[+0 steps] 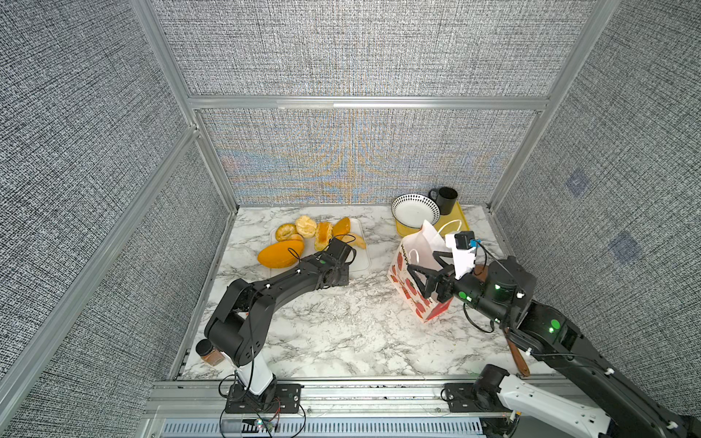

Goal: Pack bread into a paper bag
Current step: Pick up the fake bread from the plate, then place the fake bread in the paper bag.

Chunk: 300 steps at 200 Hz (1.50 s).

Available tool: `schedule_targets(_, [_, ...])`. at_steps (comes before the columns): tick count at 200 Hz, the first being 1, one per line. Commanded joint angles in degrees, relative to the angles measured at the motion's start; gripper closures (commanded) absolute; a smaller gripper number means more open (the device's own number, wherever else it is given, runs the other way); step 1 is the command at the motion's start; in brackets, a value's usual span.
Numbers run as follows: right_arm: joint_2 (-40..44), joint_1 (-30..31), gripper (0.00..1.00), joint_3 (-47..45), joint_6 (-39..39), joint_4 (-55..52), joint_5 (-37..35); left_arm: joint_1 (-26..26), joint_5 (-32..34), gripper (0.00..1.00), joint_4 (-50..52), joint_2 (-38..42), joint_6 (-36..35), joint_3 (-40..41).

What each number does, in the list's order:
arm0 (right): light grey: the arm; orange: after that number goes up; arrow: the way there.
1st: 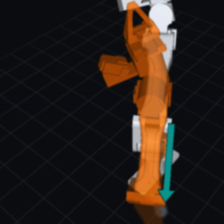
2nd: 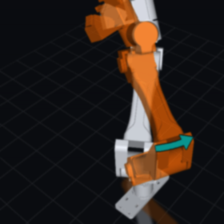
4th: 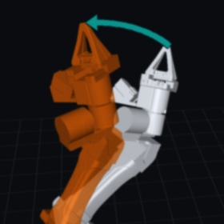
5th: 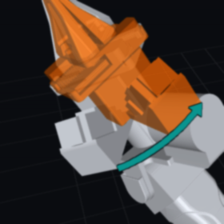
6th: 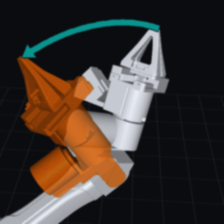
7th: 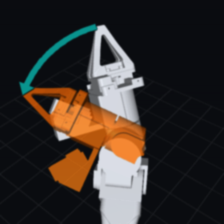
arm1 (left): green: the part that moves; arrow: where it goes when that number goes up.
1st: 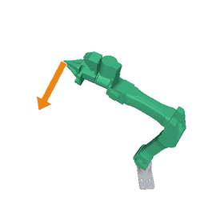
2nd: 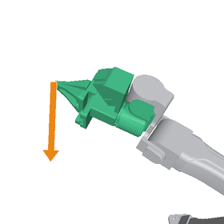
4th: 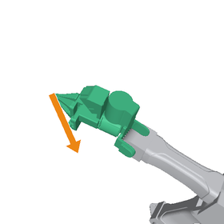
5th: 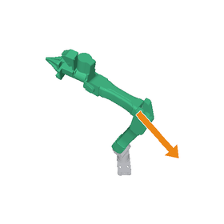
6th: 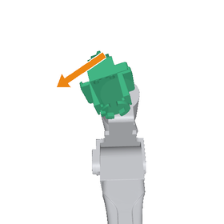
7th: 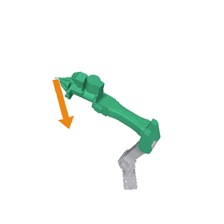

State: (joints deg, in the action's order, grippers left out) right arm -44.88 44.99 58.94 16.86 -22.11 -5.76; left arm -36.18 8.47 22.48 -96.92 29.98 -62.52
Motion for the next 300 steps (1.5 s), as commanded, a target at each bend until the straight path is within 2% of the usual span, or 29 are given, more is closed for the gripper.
schedule_targets(1, [0.06, 0.10, 0.06, 0.82, 0.29, 0.39, -1.25, 0.06, 0.93, 0.95, -0.92, 2.35, -0.98, 0.52])
schedule_targets(9, [0.14, 0.10, 0.06, 1.00, 0.36, 0.45, -1.49, 0.06, 0.86, 0.98, -0.77, 3.96, -0.96, 1.24])
schedule_targets(58, [0.15, 0.10, 0.06, 2.99, 0.10, 0.06, -3.17, -0.43, -1.00, 0.98, 1.67, 17.83, -0.64, 6.00])
schedule_targets(76, [0.24, 0.10, 0.06, 4.31, 0.53, -0.55, -6.36, -1.87, -0.03, 0.98, 3.43, 24.00, -0.91, 6.79])
schedule_targets(104, [-0.30, 0.10, 0.05, 6.73, -0.28, -0.87, -10.44, -6.07, 1.21, 0.98, 7.10, 31.67, -3.50, 3.82])
schedule_targets(119, [-1.13, 0.10, 0.03, 9.05, -1.07, -1.37, -9.84, -8.82, 3.01, 0.98, 9.54, 34.78, -4.63, 1.84])
schedule_targets(141, [-1.09, 0.10, 0.03, 12.10, -2.09, -1.07, -6.93, -11.08, 2.13, 0.98, 11.10, 38.67, -5.82, -0.11])
schedule_targets(158, [-1.21, 0.10, 0.02, 14.50, -2.27, -1.79, -8.86, -13.29, 0.56, 0.98, 12.04, 40.44, -7.74, -1.73])
schedule_targets(184, [-1.81, 0.10, 0.02, 16.15, -1.43, -3.67, -15.18, -16.38, -2.09, 0.98, 14.27, 39.38, -10.88, -5.11])
schedule_targets(213, [-1.20, 0.10, 0.01, 12.85, -0.25, -2.95, -23.18, -21.21, 0.00, 0.98, 18.23, 35.12, -15.46, -11.59])
schedule_targets(257, [-0.28, 0.01, 0.01, 8.92, 0.71, -0.91, -24.38, -26.13, 8.98, 0.98, 24.94, 27.54, -24.73, -25.04])
schedule_targets(300, [2.64, 0.01, 0.01, 8.88, 1.85, -0.39, -29.26, -30.85, 22.10, 0.98, 32.47, 17.30, -29.84, -32.86])
